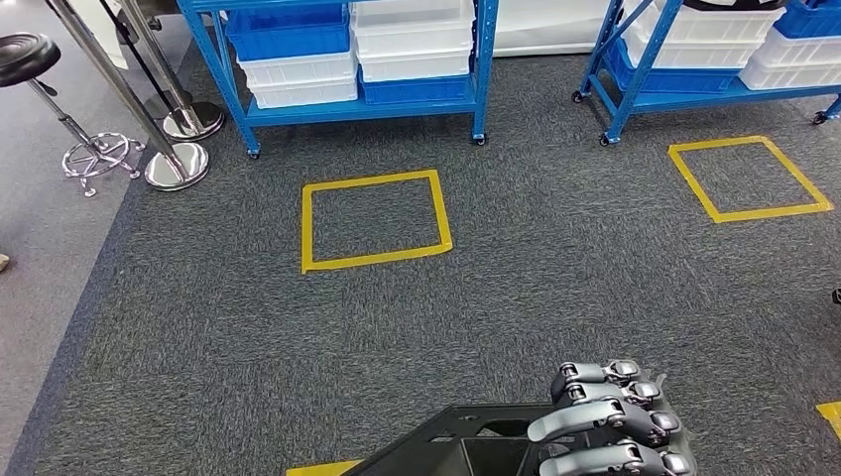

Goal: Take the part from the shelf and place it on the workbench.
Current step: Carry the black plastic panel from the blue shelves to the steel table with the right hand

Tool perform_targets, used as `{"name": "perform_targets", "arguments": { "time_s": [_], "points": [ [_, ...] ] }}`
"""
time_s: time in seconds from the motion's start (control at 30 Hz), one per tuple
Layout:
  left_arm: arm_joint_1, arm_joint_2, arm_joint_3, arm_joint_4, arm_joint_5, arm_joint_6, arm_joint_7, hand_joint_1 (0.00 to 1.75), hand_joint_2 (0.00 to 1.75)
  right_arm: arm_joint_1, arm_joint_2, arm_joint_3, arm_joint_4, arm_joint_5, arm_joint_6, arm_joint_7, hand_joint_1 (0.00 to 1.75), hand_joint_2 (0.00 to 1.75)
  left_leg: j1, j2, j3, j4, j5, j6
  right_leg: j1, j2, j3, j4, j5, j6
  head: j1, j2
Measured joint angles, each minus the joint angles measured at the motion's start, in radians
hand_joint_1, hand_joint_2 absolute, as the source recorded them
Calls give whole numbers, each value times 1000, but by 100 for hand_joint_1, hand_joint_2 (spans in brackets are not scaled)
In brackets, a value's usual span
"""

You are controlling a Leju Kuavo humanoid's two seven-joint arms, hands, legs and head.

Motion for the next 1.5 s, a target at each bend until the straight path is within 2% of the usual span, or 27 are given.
{"name": "perform_targets", "arguments": {
  "time_s": [0.03,0.07,0.13,0.17,0.23,0.33,0.37,0.43,0.47,0.5,0.53,0.63,0.77,0.87,0.93,0.97,1.03,1.1,1.13,1.17,1.23,1.27,1.33,1.37,1.4,1.43,1.5],
  "points": [
    [0,0,0,0,0,0,1,0,175,0,0,0,0,-1,0,0,175,175,0,-1,11,-5,12,2,2,4,-4,2,3,1,0,0],
    [0,1,0,0,0,0,1,0,175,0,0,0,0,-2,1,0,175,175,-1,-5,43,-53,40,8,4,9,-6,3,4,2,0,0],
    [1,6,2,0,0,0,1,0,175,0,0,0,0,-4,2,0,175,175,-3,-38,132,-198,93,28,6,19,-9,4,8,4,0,0],
    [1,10,3,0,0,-1,1,0,175,-1,0,1,0,-5,2,0,175,175,-4,-55,165,-254,106,36,5,25,-11,4,11,8,0,0],
    [3,15,6,0,0,-1,1,0,175,-2,0,1,-1,-6,3,0,175,175,-8,-66,187,-297,106,45,1,40,-18,4,18,19,0,0],
    [0,20,7,0,0,-2,1,0,175,-2,0,0,-4,-6,3,-1,175,175,-5,-36,196,-330,121,55,2,46,-29,16,11,35,0,0],
    [-1,20,7,0,0,-2,1,0,175,-2,0,0,-5,-6,4,-1,175,175,-1,-25,199,-342,127,59,4,37,-46,49,-11,38,0,0],
    [-1,19,7,0,0,-3,1,0,175,-3,0,0,-5,-7,4,-1,175,175,1,-4,198,-348,132,64,1,17,-110,175,-78,44,0,0],
    [0,18,7,0,0,-3,1,0,175,-2,0,1,-5,-7,4,-2,175,175,1,6,195,-346,131,64,-1,13,-142,237,-101,48,0,0],
    [0,18,7,0,0,-3,1,0,175,-1,0,1,-5,-7,4,-2,175,175,1,16,193,-342,130,63,-3,11,-161,272,-106,52,0,0],
    [-1,17,7,0,0,-3,1,0,175,-1,0,1,-5,-7,4,-2,175,175,1,26,191,-337,127,62,-5,7,-160,266,-90,55,0,0],
    [-2,17,7,0,0,-3,1,0,175,-1,0,1,-5,-7,4,-2,175,175,2,44,190,-325,118,57,-10,-7,-102,153,-15,60,0,0],
    [-2,17,7,0,0,-3,1,0,175,-1,0,1,-5,-7,4,-2,175,175,2,49,191,-319,114,54,-11,-21,-69,92,12,60,0,0],
    [-4,17,7,0,-1,-3,0,0,175,0,0,1,-6,-8,4,-2,175,175,-3,69,189,-301,100,35,-6,-37,-41,28,22,43,0,0],
    [-7,16,7,0,-3,-3,-1,0,175,0,0,1,-7,-7,6,-2,175,175,-2,64,182,-276,76,16,-7,-18,-44,19,26,25,0,0],
    [-7,16,8,0,-4,-3,-2,0,175,0,0,1,-8,-7,6,-2,175,175,0,47,168,-242,52,11,-9,-10,-46,18,29,19,0,0],
    [-5,16,8,0,-6,-3,-2,0,175,-1,0,1,-8,-6,6,-1,175,175,3,10,112,-119,-17,4,-9,6,-51,18,32,13,0,0],
    [-2,16,8,0,-6,-3,-2,0,175,-1,0,2,-8,-6,6,-1,175,175,3,0,60,-11,-51,4,-7,27,-55,21,34,11,0,0],
    [-1,15,9,0,-6,-4,-3,0,175,-1,0,3,-8,-5,6,0,175,175,3,-2,56,-5,-39,6,-6,38,-56,23,34,10,0,0],
    [-1,15,9,0,-6,-5,-3,0,175,-1,0,3,-8,-5,6,1,175,175,3,-6,71,-40,-9,10,-5,49,-56,25,34,11,0,0],
    [-1,16,10,0,-4,-9,-6,0,175,-1,0,3,-8,-3,6,2,175,175,3,-41,131,-175,64,23,-2,72,-55,27,35,13,0,0],
    [-1,16,12,0,-2,-13,-8,0,175,-2,0,3,-8,-1,6,3,175,175,3,-61,155,-233,84,29,-2,83,-56,27,36,17,0,0],
    [0,16,16,0,0,-17,-9,0,175,-3,0,3,-8,4,6,7,175,175,1,-80,172,-277,89,36,-5,103,-65,27,43,29,0,0],
    [0,15,17,0,1,-18,-10,0,175,-4,-1,3,-8,6,6,9,175,175,-1,-71,174,-282,91,38,-7,114,-68,25,47,36,0,0],
    [-1,13,18,0,1,-18,-10,0,175,-3,-1,3,-8,8,6,12,175,175,1,-60,176,-287,96,43,-8,112,-71,25,48,42,0,0],
    [-4,10,19,0,1,-18,-12,0,175,-4,-2,3,-8,11,5,15,175,175,2,-50,178,-295,102,49,-7,96,-76,33,42,46,0,0],
    [-6,2,22,0,1,-18,-16,0,175,-8,-4,3,-8,18,2,23,175,175,5,-25,180,-309,112,62,-4,41,-110,105,-8,50,0,0]
  ]
}}
